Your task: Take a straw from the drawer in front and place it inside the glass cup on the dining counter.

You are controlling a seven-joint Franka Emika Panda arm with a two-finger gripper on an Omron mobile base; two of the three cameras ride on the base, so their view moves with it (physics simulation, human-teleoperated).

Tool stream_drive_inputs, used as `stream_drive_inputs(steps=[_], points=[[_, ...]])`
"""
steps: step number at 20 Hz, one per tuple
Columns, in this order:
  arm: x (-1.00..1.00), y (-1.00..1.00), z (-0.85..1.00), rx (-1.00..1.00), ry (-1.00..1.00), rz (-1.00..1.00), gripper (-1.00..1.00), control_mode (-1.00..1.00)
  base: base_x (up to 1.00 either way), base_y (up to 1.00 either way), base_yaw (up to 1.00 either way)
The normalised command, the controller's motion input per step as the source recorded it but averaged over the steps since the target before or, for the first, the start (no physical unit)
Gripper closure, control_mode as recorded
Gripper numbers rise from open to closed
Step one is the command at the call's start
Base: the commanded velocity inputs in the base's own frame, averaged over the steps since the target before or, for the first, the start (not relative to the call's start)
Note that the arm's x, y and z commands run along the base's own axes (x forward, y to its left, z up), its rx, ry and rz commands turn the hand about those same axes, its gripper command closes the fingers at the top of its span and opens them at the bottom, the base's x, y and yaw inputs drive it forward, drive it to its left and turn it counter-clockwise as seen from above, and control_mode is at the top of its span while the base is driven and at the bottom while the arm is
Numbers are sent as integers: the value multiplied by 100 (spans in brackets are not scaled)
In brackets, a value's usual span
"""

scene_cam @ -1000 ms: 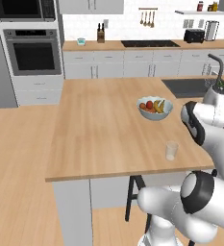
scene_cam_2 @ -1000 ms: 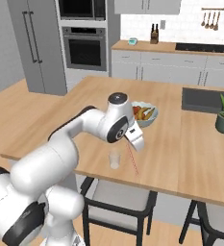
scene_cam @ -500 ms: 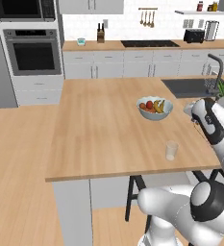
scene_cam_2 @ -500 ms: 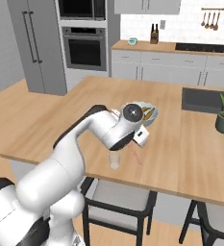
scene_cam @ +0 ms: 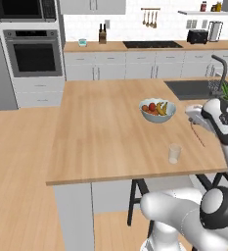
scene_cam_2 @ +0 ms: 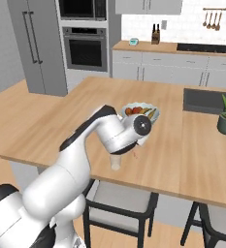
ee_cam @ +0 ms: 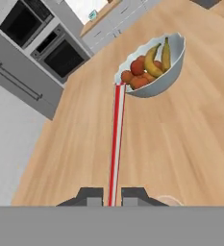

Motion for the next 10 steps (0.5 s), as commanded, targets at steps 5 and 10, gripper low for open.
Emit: stream_drive_inputs(steps=[5,10], points=[[-5,20,11,3,-4,13,100,-100,0,0,0],[-7,46,-4,2,-9,15,100,-100,0,0,0]])
